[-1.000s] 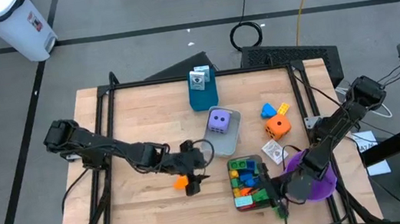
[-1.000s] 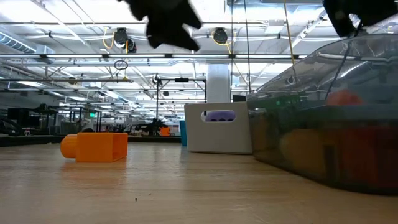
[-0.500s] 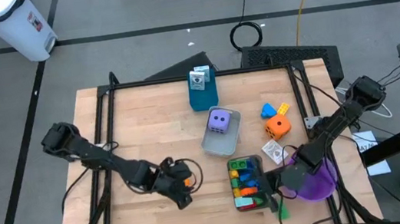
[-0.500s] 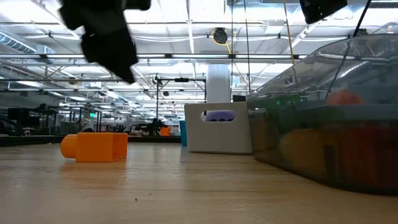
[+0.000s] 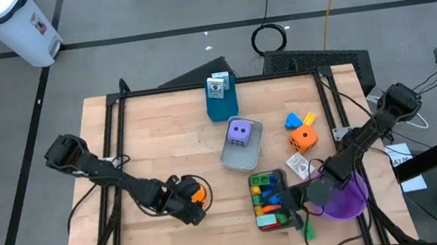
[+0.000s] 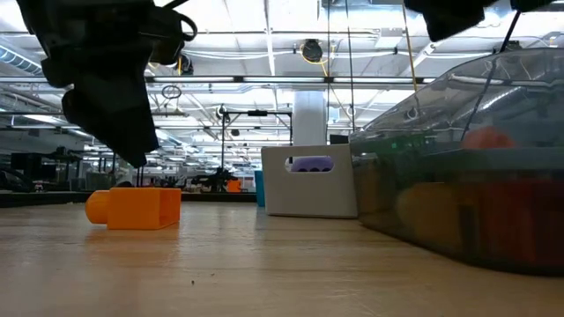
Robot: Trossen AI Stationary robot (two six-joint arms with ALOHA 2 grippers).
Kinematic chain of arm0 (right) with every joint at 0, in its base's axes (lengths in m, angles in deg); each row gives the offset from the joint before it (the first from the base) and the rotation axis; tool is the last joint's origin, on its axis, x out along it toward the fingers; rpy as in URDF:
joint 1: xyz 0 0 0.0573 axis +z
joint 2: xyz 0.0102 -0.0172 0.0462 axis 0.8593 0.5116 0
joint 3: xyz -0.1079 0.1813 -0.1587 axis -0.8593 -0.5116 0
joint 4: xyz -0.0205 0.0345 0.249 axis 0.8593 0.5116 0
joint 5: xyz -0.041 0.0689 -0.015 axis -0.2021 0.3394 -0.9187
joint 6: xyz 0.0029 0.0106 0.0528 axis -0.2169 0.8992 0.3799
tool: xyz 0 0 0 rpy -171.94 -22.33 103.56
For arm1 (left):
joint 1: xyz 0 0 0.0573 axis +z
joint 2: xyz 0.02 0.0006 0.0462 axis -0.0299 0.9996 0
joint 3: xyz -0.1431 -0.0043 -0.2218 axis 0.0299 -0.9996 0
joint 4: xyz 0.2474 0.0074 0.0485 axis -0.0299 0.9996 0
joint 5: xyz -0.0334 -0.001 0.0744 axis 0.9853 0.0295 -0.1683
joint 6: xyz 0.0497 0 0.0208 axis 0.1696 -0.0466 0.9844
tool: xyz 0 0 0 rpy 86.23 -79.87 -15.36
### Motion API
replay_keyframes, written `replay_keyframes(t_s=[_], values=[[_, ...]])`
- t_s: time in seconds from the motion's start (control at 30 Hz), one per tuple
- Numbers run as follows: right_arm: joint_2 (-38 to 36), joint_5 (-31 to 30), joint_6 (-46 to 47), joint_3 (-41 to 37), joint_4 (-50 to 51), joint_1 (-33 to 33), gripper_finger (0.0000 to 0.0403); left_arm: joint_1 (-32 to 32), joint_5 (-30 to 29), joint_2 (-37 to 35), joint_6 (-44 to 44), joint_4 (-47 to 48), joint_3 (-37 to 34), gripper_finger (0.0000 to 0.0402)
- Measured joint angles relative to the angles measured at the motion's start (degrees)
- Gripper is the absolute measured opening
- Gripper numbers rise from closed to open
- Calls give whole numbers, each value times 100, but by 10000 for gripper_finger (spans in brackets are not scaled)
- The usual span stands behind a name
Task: Pick & Place Toys
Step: Put the orange game piece into the black bin
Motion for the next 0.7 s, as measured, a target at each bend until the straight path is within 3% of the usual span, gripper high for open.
replay_keyframes(t_s=[0.4,0.7], values=[[0,2,45,-351,-590,-50,169,-265,353,0,1205,32,-54,257],[0,2,153,-351,-589,-46,169,-466,-85,121,1739,182,-54,257]])
